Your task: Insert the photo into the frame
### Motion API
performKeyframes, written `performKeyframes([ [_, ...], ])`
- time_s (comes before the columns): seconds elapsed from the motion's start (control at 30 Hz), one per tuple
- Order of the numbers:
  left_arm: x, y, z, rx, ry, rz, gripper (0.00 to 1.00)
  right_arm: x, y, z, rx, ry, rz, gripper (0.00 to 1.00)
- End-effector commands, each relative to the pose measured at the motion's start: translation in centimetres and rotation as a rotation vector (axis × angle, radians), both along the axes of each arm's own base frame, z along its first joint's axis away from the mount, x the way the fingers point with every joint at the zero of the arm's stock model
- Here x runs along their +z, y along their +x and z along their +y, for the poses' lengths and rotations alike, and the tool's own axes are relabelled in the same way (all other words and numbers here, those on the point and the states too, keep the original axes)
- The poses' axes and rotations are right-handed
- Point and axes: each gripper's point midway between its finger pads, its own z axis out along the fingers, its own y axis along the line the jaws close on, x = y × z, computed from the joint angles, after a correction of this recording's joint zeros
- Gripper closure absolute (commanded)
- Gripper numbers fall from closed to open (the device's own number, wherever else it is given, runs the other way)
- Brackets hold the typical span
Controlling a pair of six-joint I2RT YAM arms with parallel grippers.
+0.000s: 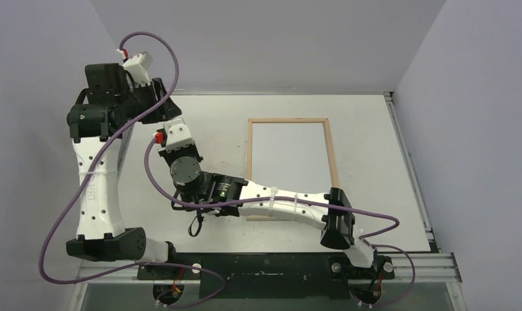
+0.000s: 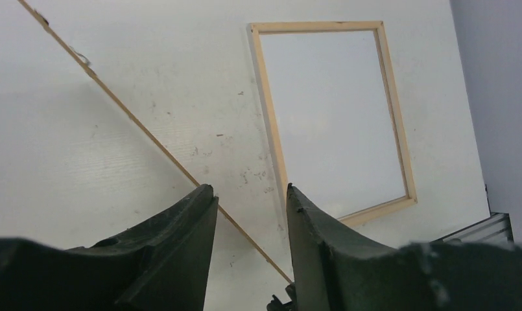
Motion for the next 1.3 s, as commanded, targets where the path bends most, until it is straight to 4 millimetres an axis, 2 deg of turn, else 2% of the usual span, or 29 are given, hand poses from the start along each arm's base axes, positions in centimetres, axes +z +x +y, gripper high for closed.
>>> performKeyframes([
  [0.0, 0.2, -0.8, -0.7, -0.036, 0.061, -0.032, 0.62, 3.0, 0.0, 1.1, 0.015, 0.137, -0.006, 0.84],
  [0.07, -0.4, -0.9, -0.3, -0.032, 0.086, -0.021, 0.71, 2.7, 0.0, 1.7, 0.029, 0.141, 0.002, 0.82],
  [0.1, -0.8, -1.1, -1.0, -0.055, 0.098, -0.018, 0.77, 2.5, -0.1, 2.0, 0.04, 0.147, 0.007, 0.79],
  [0.2, -1.3, -0.7, -0.2, -0.04, 0.152, -0.019, 0.91, 2.4, -0.4, 2.4, 0.072, 0.163, 0.02, 0.73],
  [0.27, -1.7, -0.7, 0.3, -0.033, 0.178, -0.014, 0.95, 2.2, -0.5, 2.2, 0.075, 0.168, 0.03, 0.73],
  [0.37, -2.7, -1.2, 0.7, -0.034, 0.199, 0.001, 0.93, 1.1, -0.2, 1.9, 0.089, 0.169, 0.062, 0.72],
  [0.43, -2.8, -1.1, 1.1, -0.019, 0.204, -0.026, 0.79, 0.1, 0.6, 1.5, 0.094, 0.178, 0.101, 0.66],
  [0.53, -3.1, -0.2, 1.7, 0.004, 0.189, -0.059, 0.76, -1.4, 1.8, 0.8, 0.116, 0.195, 0.157, 0.54],
  [0.63, -2.9, 1.0, 2.3, 0.022, 0.186, -0.087, 0.75, -4.1, 2.3, 0.9, 0.183, 0.144, 0.233, 0.36],
  [0.7, -2.3, 1.8, 3.0, 0.029, 0.171, -0.097, 0.75, -6.4, 2.0, 0.8, 0.196, 0.09, 0.277, 0.27],
  [0.8, -1.9, 2.8, 3.8, 0.009, 0.159, -0.089, 0.69, -9.1, 2.2, 0.0, 0.208, 0.059, 0.339, 0.19],
  [0.87, -2.7, 3.1, 4.7, -0.007, 0.199, -0.048, 0.65, -10.7, 2.8, -0.9, 0.201, 0.058, 0.382, 0.16],
  [1.0, -6.7, 2.4, 7.1, -0.036, 0.273, 0.093, 0.44, -14.4, 4.3, -2.1, 0.202, 0.05, 0.479, 0.15],
  [1.17, -14.1, -0.6, 12.4, -0.044, 0.348, 0.295, 0.36, -19.3, 5.5, -1.7, 0.264, 0.046, 0.635, 0.06],
  [1.27, -17.7, -3.2, 16.9, -0.024, 0.463, 0.396, 0.36, -22.2, 6.5, -1.8, 0.302, 0.065, 0.746, 0.02],
])
